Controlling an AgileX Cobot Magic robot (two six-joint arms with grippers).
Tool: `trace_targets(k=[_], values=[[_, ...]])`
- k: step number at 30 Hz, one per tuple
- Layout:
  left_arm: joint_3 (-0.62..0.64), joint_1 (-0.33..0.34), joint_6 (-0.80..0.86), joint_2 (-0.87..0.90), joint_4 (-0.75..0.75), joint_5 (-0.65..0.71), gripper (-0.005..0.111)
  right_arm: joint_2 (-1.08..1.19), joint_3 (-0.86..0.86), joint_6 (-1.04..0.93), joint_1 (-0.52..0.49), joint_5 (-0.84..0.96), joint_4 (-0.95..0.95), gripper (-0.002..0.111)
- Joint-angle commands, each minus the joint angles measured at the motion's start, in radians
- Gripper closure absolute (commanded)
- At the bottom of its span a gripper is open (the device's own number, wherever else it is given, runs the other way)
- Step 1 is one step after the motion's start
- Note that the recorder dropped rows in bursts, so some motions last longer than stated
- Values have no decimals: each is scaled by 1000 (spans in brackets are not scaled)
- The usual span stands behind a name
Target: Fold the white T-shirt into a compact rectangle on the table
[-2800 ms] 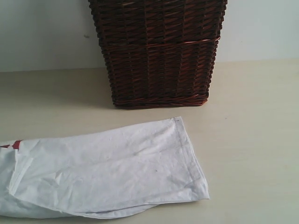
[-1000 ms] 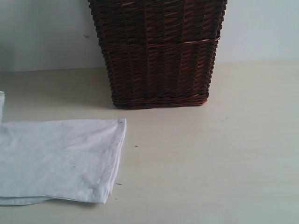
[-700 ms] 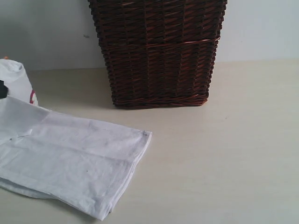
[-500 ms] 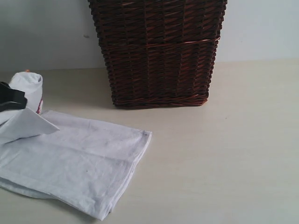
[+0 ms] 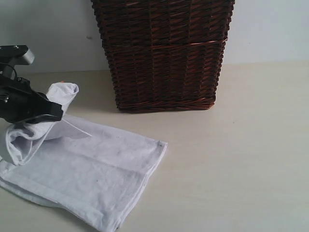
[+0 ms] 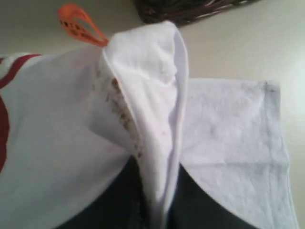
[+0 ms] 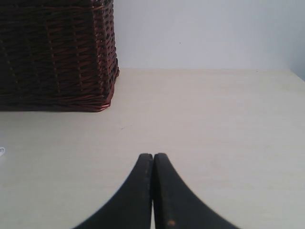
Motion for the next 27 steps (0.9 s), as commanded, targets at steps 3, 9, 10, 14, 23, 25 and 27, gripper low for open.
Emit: trace_targets(k=[3, 9, 10, 14, 23, 25, 27], values=[[-8, -108, -5, -23, -88, -5, 107, -6, 6, -6, -4, -9, -4, 108], [-8, -224, -17, 5, -116, -37, 107, -6, 6, -6, -4, -9, -4, 108], [-8, -246, -17, 12, -119, -42, 107, -6, 6, -6, -4, -9, -4, 108], [-8, -322, -17, 51, -143, -54, 107, -6, 6, -6, -4, -9, -4, 108], [-8, -449, -17, 154, -149, -76, 103, -6, 6, -6, -4, -9, -4, 108], [-8, -470, -17, 158, -149, -76, 91, -6, 6, -6, -4, -9, -4, 108], [-8, -481, -17, 153, -149, -67, 77, -6, 6, -6, -4, -9, -4, 108]])
